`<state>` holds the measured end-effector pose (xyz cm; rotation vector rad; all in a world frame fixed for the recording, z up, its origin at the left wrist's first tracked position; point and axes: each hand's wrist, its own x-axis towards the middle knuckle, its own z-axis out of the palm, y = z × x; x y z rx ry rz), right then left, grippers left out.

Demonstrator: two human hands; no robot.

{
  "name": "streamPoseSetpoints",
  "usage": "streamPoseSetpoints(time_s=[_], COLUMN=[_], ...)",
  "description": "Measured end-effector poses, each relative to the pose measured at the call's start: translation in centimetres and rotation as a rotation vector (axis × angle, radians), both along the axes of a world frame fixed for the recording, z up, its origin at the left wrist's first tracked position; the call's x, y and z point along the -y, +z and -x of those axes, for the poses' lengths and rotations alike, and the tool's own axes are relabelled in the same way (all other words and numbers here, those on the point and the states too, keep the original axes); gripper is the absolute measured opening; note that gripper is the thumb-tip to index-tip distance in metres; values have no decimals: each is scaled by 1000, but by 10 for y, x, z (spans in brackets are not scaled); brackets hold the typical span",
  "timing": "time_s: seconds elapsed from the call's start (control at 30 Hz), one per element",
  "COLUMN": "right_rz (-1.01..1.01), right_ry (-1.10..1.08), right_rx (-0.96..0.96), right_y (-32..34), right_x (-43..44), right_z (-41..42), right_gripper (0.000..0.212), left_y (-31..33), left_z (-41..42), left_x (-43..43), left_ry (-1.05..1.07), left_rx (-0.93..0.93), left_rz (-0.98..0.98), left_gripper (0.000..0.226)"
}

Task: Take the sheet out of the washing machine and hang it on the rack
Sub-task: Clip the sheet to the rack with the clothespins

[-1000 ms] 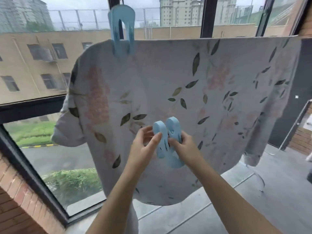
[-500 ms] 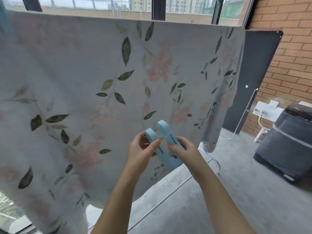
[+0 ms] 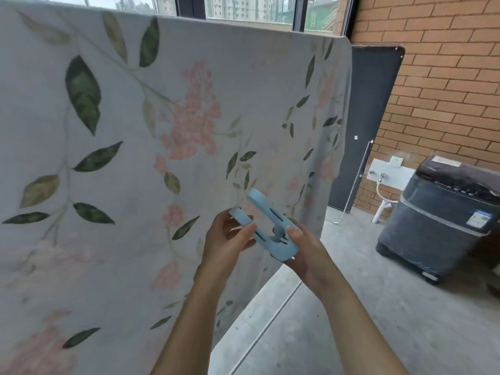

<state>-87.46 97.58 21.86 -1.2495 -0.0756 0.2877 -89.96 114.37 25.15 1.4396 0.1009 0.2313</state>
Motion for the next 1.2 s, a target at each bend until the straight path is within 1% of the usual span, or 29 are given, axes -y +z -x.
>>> streamPoseSetpoints(time_s=[0.13,0.23,0.37,0.5,0.7,0.83,0.93,0.97,1.03,1.07,1.2], right_rz=[26,6,7,42,12,16,-14,-30,-68,-88,-137], right_ry=[-89,-136,-192,-203,-174,-95,-45,-43,-40,-29,-82], right_rx=[13,-24,-68,-64,-36,26,27,21,6,-11,-145], right_y=[12,5,-6,-6,-6,4,12,15,20,22,23], right_x=[11,22,39,62,120,176,220,230,252,261,281], right_z=[-54,-80,-113,-143,-189,-223,-249,-256,-269,-277,-311], right_gripper=[94,96,97,103,103,84,69,61,39,34,40], left_y=[9,8,5,4,-4,-4,1,2,3,3,-3], left_z=[-68,-100,-136,-166,-212,-239,-260,-265,-276,-282,-310], left_x=[11,24,43,63,120,177,223,235,259,269,298], left_ry=[-73,-120,-156,-171,-125,-93,-67,-59,-37,-28,-37], left_rx=[-8,-46,-77,-71,-54,-31,2,7,22,30,40], left_rz=[12,33,29,41,41,45,43,51,64,63,12], left_gripper=[35,24,20,28,23,29,31,31,30,30,30])
